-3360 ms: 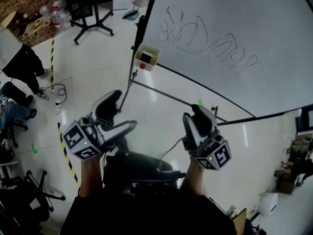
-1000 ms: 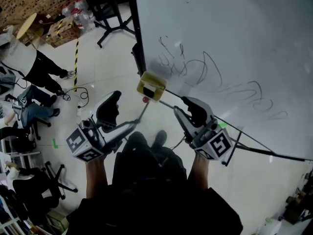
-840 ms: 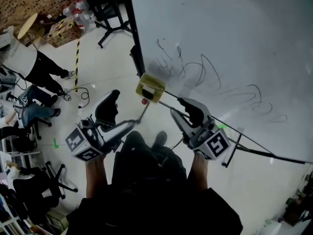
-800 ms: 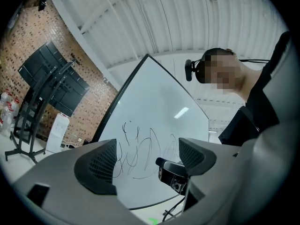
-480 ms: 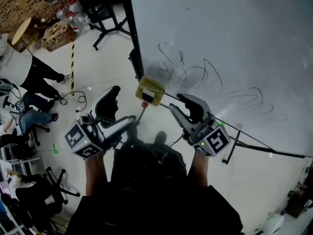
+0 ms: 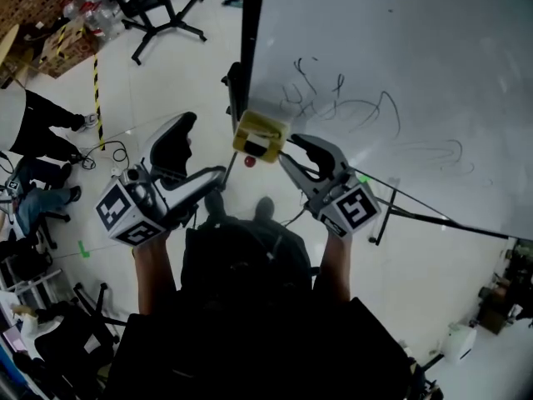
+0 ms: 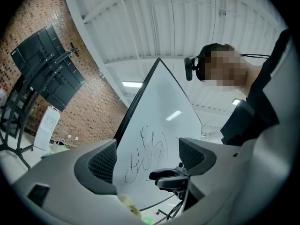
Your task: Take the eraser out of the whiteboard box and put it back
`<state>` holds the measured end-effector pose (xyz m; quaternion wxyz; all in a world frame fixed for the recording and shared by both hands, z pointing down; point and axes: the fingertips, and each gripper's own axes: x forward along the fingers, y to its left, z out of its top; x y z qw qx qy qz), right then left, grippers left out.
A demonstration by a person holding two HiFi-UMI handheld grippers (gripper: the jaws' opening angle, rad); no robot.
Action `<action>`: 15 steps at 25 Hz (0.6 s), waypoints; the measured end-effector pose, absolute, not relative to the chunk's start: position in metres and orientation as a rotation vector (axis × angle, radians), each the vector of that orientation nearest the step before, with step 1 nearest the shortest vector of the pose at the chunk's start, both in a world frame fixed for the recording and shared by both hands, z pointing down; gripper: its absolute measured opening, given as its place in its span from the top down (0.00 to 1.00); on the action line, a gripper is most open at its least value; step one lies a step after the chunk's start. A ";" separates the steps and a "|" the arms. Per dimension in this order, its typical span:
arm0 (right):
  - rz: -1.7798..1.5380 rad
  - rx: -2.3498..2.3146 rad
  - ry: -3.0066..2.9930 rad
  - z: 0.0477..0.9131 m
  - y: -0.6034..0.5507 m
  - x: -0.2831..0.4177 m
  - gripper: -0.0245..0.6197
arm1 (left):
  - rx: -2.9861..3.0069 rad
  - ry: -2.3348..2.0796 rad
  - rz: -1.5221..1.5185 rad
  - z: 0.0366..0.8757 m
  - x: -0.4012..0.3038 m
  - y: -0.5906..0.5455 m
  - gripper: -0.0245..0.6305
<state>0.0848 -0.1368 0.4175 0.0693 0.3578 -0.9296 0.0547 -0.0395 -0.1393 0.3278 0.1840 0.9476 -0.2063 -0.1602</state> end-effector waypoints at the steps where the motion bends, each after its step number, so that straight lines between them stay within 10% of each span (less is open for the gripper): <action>1: 0.173 1.078 -2.790 0.421 -0.138 0.082 0.69 | 2.669 -0.576 -0.446 0.333 -0.042 -0.142 0.33; 15: 0.278 1.001 -2.539 0.507 -0.154 0.062 0.68 | 2.584 -0.535 -0.409 0.377 -0.060 -0.160 0.33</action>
